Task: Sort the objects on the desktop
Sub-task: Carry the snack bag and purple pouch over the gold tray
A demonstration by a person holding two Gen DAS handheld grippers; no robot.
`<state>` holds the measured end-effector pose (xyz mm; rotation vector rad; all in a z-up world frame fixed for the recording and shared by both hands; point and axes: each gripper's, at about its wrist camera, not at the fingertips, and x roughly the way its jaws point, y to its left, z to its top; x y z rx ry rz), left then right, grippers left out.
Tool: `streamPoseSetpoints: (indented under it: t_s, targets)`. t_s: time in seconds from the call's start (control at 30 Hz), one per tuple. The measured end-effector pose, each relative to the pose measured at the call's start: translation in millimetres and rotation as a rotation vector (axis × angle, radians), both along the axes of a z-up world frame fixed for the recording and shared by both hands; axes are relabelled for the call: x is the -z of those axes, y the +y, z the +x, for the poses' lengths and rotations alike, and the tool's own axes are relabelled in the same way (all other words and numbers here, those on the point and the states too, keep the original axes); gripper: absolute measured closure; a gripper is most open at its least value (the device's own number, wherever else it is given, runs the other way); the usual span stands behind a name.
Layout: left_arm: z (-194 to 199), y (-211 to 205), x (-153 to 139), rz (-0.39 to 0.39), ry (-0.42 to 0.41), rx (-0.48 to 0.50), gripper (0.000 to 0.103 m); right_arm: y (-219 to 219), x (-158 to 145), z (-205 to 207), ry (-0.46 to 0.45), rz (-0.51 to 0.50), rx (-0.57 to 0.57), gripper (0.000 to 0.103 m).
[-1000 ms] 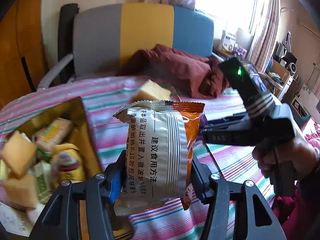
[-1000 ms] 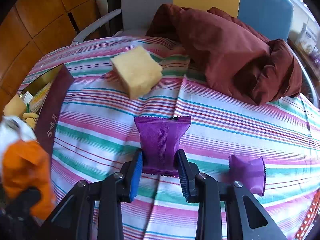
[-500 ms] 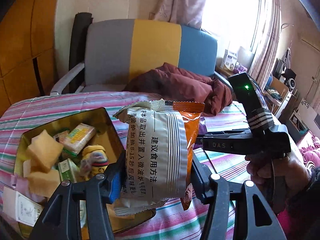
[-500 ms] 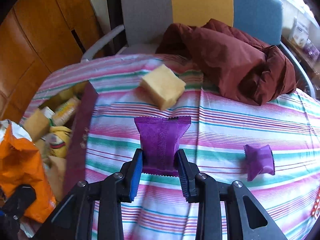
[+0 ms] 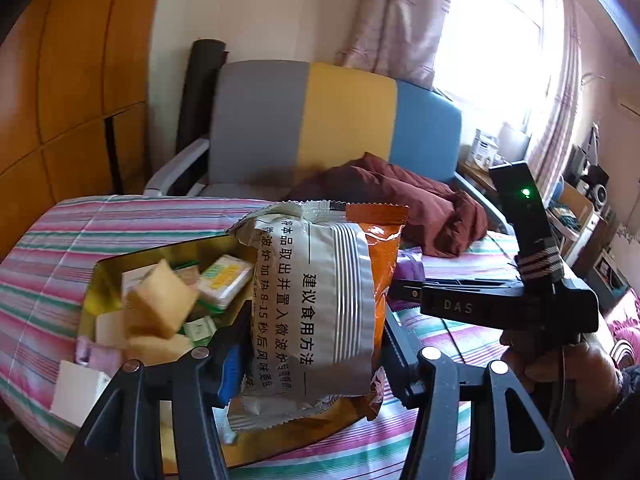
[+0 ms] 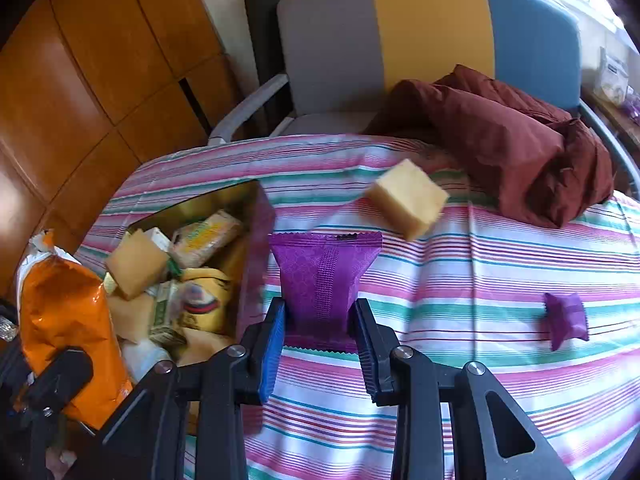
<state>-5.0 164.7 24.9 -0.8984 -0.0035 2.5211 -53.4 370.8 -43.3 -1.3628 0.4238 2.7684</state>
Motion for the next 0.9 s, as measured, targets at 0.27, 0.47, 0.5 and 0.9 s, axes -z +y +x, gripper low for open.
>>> streamPoseSetpoints:
  t_s: [0.27,0.47,0.5,0.9]
  targets:
    - [-9,-40,7,0.008,-0.006,-0.092,0.045,-39,-6,-5,0.033,0.008,-0.028,0.069]
    - [-20,-72,14,0.009,-0.018,-0.167,0.045,-73,-11,-9,0.058,0.029,-0.080,0.069]
    - [-22,-77,16,0.007,-0.020,-0.178,0.045,-78,-11,-11,0.058,0.032,-0.093,0.069]
    - [-67,-151,15,0.052,-0.069,-0.319,0.045,-118,2,-50,0.026,0.035,-0.165,0.069]
